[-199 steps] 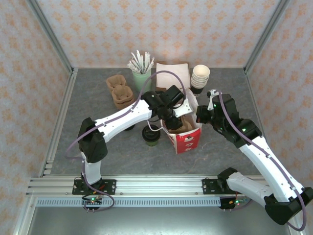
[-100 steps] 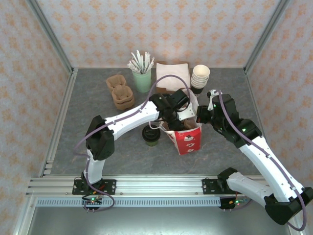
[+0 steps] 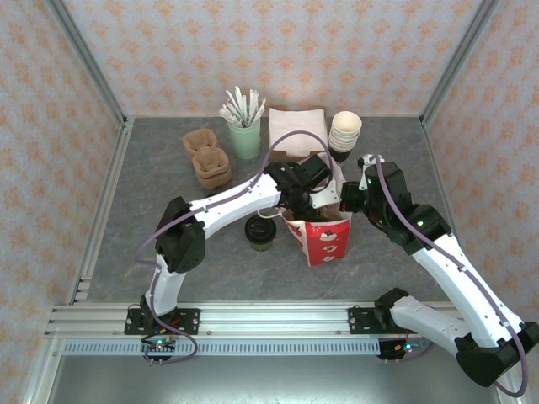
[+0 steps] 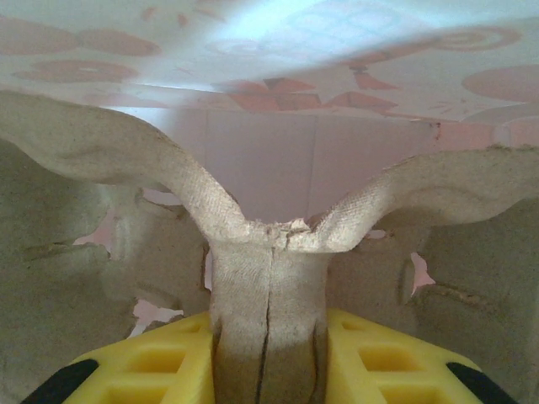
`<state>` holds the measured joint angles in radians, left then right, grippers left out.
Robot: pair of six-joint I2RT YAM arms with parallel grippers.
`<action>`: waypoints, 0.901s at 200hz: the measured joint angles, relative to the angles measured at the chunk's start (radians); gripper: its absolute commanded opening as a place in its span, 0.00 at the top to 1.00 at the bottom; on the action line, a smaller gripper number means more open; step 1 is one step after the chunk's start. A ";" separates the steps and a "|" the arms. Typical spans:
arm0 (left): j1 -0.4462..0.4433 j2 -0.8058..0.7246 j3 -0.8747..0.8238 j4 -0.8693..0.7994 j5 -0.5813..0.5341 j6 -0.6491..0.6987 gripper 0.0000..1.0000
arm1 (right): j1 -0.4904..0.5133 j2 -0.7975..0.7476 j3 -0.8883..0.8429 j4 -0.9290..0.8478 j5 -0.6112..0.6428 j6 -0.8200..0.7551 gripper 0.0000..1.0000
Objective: Pack the takeout coffee
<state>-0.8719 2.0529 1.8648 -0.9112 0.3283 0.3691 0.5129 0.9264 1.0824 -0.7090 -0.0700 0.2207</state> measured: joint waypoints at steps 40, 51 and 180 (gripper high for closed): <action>-0.002 0.033 0.013 -0.005 0.002 0.000 0.68 | 0.000 -0.002 0.000 -0.001 0.017 -0.008 1.00; -0.004 0.046 0.018 -0.006 0.003 0.000 0.68 | 0.000 -0.002 0.000 -0.001 0.023 -0.008 1.00; -0.006 0.097 0.020 -0.004 0.031 -0.001 0.46 | 0.000 -0.004 0.000 0.000 0.046 -0.015 1.00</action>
<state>-0.8776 2.1502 1.8847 -0.9150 0.3595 0.3683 0.5129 0.9226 1.0824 -0.7094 -0.0238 0.2054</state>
